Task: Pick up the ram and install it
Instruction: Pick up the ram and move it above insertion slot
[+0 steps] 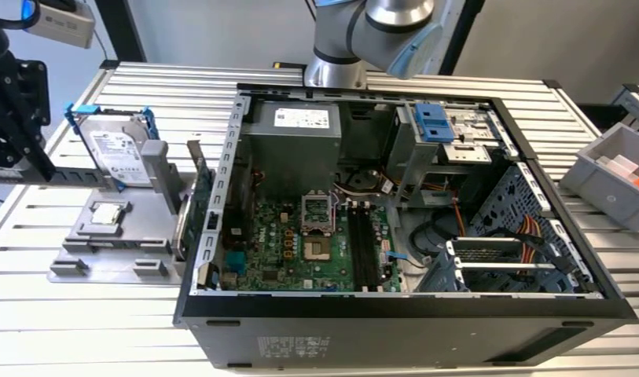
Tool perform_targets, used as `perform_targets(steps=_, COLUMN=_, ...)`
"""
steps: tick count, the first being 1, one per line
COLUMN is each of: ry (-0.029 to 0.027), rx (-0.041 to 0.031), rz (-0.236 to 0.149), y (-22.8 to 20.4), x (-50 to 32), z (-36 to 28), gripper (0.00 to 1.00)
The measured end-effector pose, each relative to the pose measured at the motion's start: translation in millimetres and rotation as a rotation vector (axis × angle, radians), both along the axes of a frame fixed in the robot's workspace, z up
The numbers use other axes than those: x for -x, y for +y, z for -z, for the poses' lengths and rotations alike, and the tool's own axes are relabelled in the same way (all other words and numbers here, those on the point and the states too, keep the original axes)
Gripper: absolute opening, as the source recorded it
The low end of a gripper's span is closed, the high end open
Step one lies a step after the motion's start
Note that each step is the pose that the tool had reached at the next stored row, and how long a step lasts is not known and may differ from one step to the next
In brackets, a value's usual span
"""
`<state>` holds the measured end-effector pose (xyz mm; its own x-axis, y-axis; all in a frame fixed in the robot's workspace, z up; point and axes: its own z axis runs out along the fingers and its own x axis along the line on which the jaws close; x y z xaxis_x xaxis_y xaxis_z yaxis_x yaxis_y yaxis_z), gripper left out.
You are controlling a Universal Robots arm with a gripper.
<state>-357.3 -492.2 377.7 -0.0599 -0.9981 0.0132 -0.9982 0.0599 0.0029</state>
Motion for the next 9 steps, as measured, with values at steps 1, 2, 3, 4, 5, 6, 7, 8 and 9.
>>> perform_targets(steps=1, ry=-0.0001, rx=0.0001, rz=0.0, y=0.0, x=0.0, z=-1.1, gripper=0.0)
perform_targets(steps=2, ry=0.0, rx=0.0004, rz=0.0, y=0.0, x=0.0, z=-1.9, gripper=0.0)
perform_targets(steps=3, ry=-0.0003, rx=0.0002, rz=0.0, y=0.0, x=0.0, z=-1.9, gripper=0.0)
perform_targets(steps=4, ry=-0.0003, rx=0.0003, rz=0.0, y=0.0, x=0.0, z=-2.0, gripper=0.0)
perform_targets(steps=5, ry=-0.0004, rx=0.0003, rz=0.0, y=0.0, x=0.0, z=-1.9, gripper=0.0)
perform_targets(steps=6, ry=-0.0004, rx=0.0003, rz=0.0, y=0.0, x=0.0, z=-2.0, gripper=0.0)
perform_targets(steps=7, ry=-0.0002, rx=0.0005, rz=0.0, y=0.0, x=-0.1, z=-2.2, gripper=0.0)
perform_targets(steps=8, ry=0.0, rx=0.0007, rz=0.0, y=0.1, x=-0.7, z=-2.3, gripper=0.0)
perform_targets(steps=9, ry=-0.0001, rx=0.0006, rz=0.0, y=0.1, x=-1.8, z=-2.3, gripper=0.0)
